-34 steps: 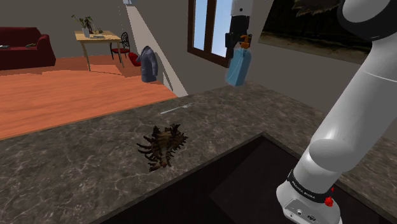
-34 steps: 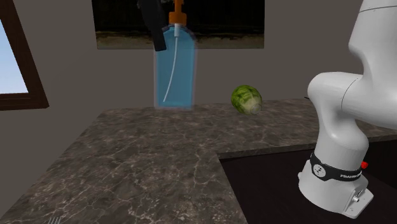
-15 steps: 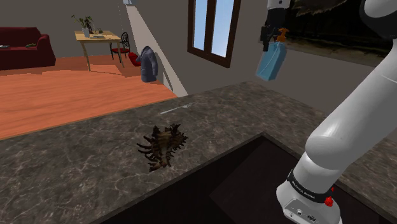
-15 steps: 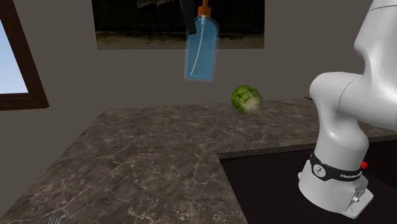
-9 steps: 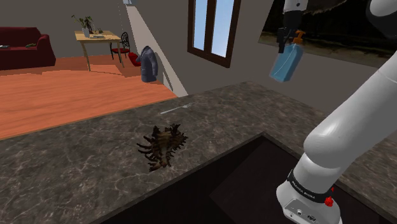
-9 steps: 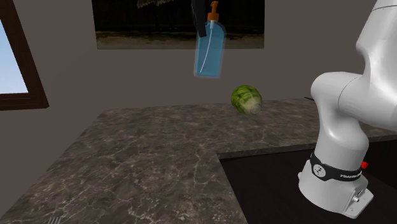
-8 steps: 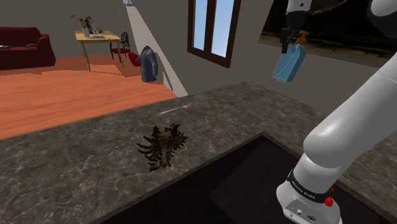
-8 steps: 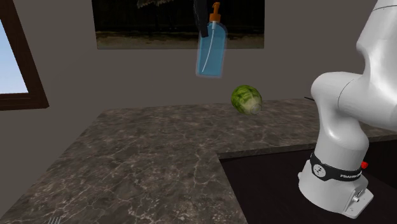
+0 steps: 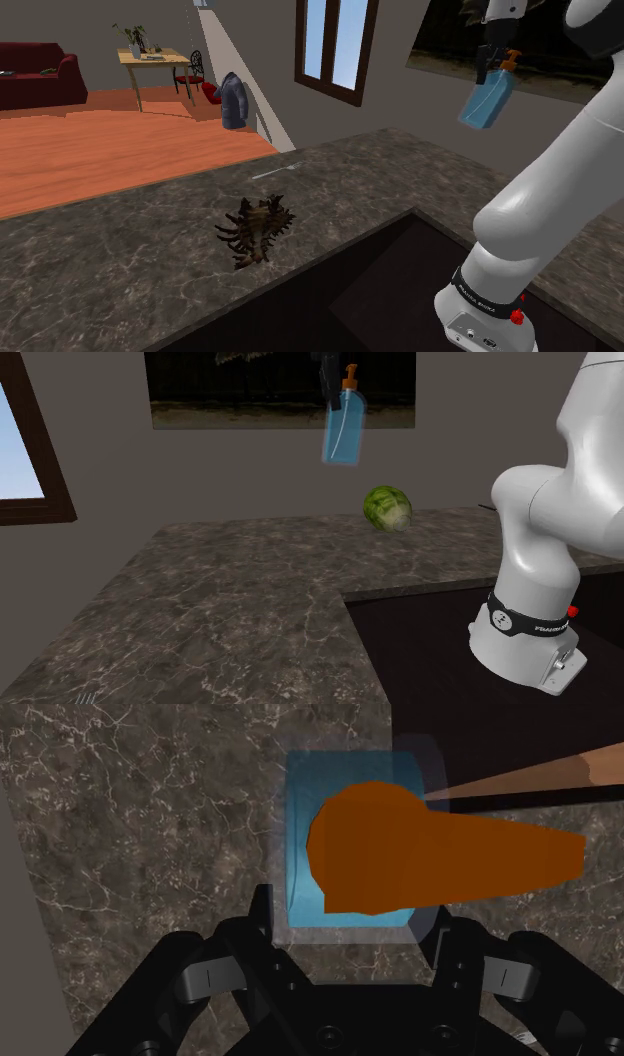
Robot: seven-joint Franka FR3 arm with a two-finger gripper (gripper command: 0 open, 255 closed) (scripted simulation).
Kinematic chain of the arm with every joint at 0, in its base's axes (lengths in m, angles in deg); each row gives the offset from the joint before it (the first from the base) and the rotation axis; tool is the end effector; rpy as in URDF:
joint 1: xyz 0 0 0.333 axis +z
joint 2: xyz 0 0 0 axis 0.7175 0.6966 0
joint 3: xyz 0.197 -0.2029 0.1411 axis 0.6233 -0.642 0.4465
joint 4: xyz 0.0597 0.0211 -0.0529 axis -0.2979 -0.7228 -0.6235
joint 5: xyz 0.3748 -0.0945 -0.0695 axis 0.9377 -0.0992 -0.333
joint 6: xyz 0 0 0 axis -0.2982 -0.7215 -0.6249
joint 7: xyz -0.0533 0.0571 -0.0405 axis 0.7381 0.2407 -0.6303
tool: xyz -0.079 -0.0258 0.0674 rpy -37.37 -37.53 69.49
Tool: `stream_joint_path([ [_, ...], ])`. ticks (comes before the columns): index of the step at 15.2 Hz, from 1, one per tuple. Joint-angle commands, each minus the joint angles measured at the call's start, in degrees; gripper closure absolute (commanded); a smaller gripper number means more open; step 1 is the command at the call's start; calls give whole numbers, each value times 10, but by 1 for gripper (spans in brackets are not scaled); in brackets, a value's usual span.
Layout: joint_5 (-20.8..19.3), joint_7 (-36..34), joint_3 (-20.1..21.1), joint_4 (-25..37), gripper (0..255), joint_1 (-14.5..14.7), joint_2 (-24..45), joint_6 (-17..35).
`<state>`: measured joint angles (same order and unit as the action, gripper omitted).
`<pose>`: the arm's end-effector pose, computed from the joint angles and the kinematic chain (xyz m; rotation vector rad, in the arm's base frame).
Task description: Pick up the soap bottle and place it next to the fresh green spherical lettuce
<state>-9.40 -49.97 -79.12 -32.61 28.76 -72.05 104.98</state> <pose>0.2660 -0.4133 0.6475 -3.0450 0.3921 0.2572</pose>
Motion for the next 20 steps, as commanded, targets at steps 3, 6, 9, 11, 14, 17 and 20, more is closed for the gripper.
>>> stream_joint_path([
  [3,5,73,-44,33,255,-26,35,4],
  [6,20,131,-77,66,255,-50,72,7],
  [9,45,193,-109,107,255,-83,120,7],
  [11,67,233,-126,136,255,-109,155,5],
  [14,57,223,-121,100,255,-103,140,31],
  [17,50,215,-119,66,255,-98,129,57],
  [20,44,208,-117,34,255,-94,120,81],
])
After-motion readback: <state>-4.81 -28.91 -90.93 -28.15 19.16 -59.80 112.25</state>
